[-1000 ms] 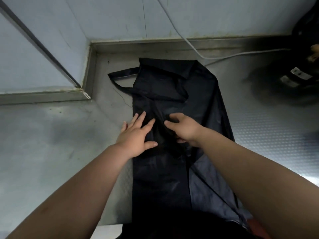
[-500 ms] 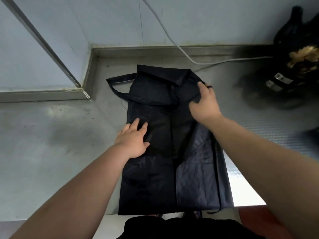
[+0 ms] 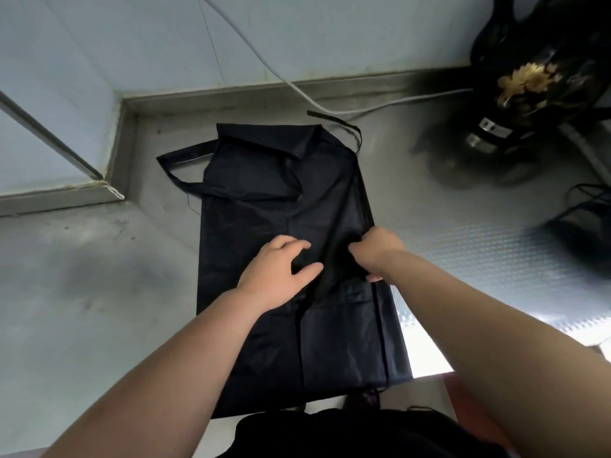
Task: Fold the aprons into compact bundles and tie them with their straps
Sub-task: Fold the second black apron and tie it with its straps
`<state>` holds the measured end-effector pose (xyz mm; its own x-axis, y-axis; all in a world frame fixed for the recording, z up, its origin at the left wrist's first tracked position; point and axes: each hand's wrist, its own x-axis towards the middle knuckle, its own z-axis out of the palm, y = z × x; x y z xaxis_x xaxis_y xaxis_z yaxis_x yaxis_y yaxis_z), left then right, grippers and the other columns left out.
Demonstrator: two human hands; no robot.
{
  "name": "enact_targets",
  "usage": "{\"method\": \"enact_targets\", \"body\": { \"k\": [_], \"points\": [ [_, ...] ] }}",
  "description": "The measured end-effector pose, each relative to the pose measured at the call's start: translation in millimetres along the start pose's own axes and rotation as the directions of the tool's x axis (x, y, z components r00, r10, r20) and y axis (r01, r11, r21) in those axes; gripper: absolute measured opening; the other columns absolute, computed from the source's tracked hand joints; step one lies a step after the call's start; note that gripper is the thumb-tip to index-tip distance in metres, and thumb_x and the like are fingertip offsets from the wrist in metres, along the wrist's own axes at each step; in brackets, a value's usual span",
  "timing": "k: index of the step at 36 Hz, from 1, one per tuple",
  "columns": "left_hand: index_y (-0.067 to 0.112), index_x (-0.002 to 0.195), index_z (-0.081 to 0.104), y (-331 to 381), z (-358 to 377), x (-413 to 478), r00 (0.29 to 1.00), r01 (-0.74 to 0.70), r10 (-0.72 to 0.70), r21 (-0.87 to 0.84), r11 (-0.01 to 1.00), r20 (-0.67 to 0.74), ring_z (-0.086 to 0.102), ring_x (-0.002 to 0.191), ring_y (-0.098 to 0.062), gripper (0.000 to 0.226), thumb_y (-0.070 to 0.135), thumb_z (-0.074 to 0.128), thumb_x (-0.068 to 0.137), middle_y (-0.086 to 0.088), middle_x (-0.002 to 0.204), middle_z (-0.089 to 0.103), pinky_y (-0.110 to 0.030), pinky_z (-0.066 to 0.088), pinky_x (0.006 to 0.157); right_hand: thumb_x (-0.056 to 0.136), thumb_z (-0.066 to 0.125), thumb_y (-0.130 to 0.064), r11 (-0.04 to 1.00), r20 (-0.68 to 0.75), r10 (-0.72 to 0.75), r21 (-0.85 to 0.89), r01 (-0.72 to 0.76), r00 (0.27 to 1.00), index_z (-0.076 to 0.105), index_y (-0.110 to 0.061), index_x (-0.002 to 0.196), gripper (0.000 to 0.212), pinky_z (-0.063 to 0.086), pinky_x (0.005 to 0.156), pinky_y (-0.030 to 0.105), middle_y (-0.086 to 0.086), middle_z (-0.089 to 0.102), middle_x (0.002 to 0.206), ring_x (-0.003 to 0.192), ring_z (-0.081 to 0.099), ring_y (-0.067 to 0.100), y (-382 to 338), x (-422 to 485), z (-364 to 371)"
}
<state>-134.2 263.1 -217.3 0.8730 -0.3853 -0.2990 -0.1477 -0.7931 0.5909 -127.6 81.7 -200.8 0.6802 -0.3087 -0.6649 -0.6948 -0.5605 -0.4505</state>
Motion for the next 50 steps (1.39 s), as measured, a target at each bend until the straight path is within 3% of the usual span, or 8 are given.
{"method": "enact_targets", "body": {
  "k": [4, 10, 13, 17, 25, 33, 41, 50],
  "points": [
    [0.035, 0.142, 0.027, 13, 6, -4, 0.991, -0.083, 0.062, 0.183, 0.98, 0.115, 0.029, 0.128, -0.012, 0.09, 0.063, 0.069, 0.068, 0.012, 0.139, 0.027, -0.036, 0.028, 0.108, 0.087, 0.057, -0.019, 0.995, -0.183, -0.063, -0.093, 0.047, 0.981, 0.042, -0.003, 0.122, 0.041, 0.043, 0.084, 0.032, 0.016, 0.057, 0.119, 0.113, 0.055, 0.034, 12, 5, -3],
    [0.026, 0.13, 0.043, 8, 18, 8, 1.0, -0.009, 0.009, 0.103, 0.995, -0.006, 0.046, 0.117, -0.014, 0.051, 0.035, 0.063, 0.083, 0.005, 0.128, 0.043, -0.036, 0.038, 0.101, 0.092, 0.052, -0.028, 0.943, -0.005, -0.116, -0.315, 0.109, 0.993, 0.052, -0.008, 0.077, 0.025, 0.035, 0.057, 0.023, 0.005, 0.051, 0.078, 0.088, 0.055, 0.031, 15, 5, -8],
    [0.021, 0.117, 0.054, 4, 12, 14, 0.982, 0.109, -0.132, -0.161, 0.981, -0.135, 0.055, 0.1, -0.01, 0.032, 0.031, 0.061, 0.088, 0.004, 0.11, 0.055, -0.022, 0.042, 0.086, 0.095, 0.044, -0.021, 0.978, -0.027, -0.146, -0.156, 0.14, 0.989, 0.056, -0.004, 0.1, 0.021, 0.041, 0.073, 0.027, 0.012, 0.056, 0.095, 0.093, 0.055, 0.033, 9, 9, -8],
    [0.017, 0.112, 0.059, -4, 3, 25, 0.964, 0.185, -0.205, -0.129, 0.974, -0.167, 0.057, 0.093, -0.012, 0.027, 0.032, 0.059, 0.091, 0.005, 0.102, 0.061, -0.022, 0.043, 0.078, 0.096, 0.044, -0.028, 0.981, -0.001, -0.156, 0.114, 0.156, 0.988, 0.051, -0.008, 0.106, 0.024, 0.051, 0.089, 0.046, 0.005, 0.054, 0.088, 0.092, 0.056, 0.029, -5, 9, -8],
    [0.024, 0.082, 0.061, -12, -3, 45, 0.903, 0.37, -0.388, -0.125, 0.921, -0.183, 0.058, 0.073, -0.009, 0.022, 0.045, 0.06, 0.087, 0.01, 0.078, 0.063, -0.032, 0.054, 0.066, 0.089, 0.063, -0.033, 0.94, 0.125, -0.254, -0.201, 0.275, 0.959, 0.043, -0.017, 0.137, 0.054, 0.04, 0.094, 0.027, 0.008, 0.049, 0.132, 0.119, 0.05, 0.024, 1, 9, 0],
    [0.016, 0.054, 0.053, -20, -14, 64, 0.833, 0.498, -0.521, -0.156, 0.853, -0.189, 0.064, 0.062, -0.023, 0.049, 0.058, 0.059, 0.08, -0.007, 0.064, 0.067, -0.037, 0.055, 0.061, 0.079, 0.066, -0.053, 0.875, 0.099, -0.273, -0.389, 0.289, 0.957, 0.028, -0.034, 0.139, 0.073, 0.045, 0.098, 0.043, 0.009, 0.036, 0.132, 0.118, 0.047, 0.029, -5, 13, 16],
    [0.021, 0.091, 0.064, -28, -21, 60, 0.879, 0.353, -0.433, -0.339, 0.872, -0.199, 0.063, 0.082, -0.01, 0.018, 0.038, 0.063, 0.086, 0.007, 0.091, 0.067, -0.024, 0.051, 0.068, 0.078, 0.067, -0.054, 0.878, 0.077, -0.259, -0.397, 0.267, 0.963, 0.025, -0.035, 0.142, 0.079, 0.036, 0.106, 0.045, 0.012, 0.029, 0.136, 0.129, 0.031, 0.033, -22, 27, 14],
    [0.031, 0.146, 0.03, -44, -21, 9, 0.953, 0.287, -0.248, 0.262, 0.921, -0.174, 0.013, 0.143, -0.024, 0.055, 0.046, 0.043, 0.095, 0.0, 0.157, 0.015, -0.045, 0.019, 0.115, 0.088, 0.055, -0.053, 0.825, -0.008, -0.345, -0.48, 0.298, 0.939, 0.027, -0.027, 0.145, 0.068, 0.031, 0.107, 0.042, 0.015, 0.027, 0.142, 0.128, 0.033, 0.035, -41, 37, 16]
  ]
}}
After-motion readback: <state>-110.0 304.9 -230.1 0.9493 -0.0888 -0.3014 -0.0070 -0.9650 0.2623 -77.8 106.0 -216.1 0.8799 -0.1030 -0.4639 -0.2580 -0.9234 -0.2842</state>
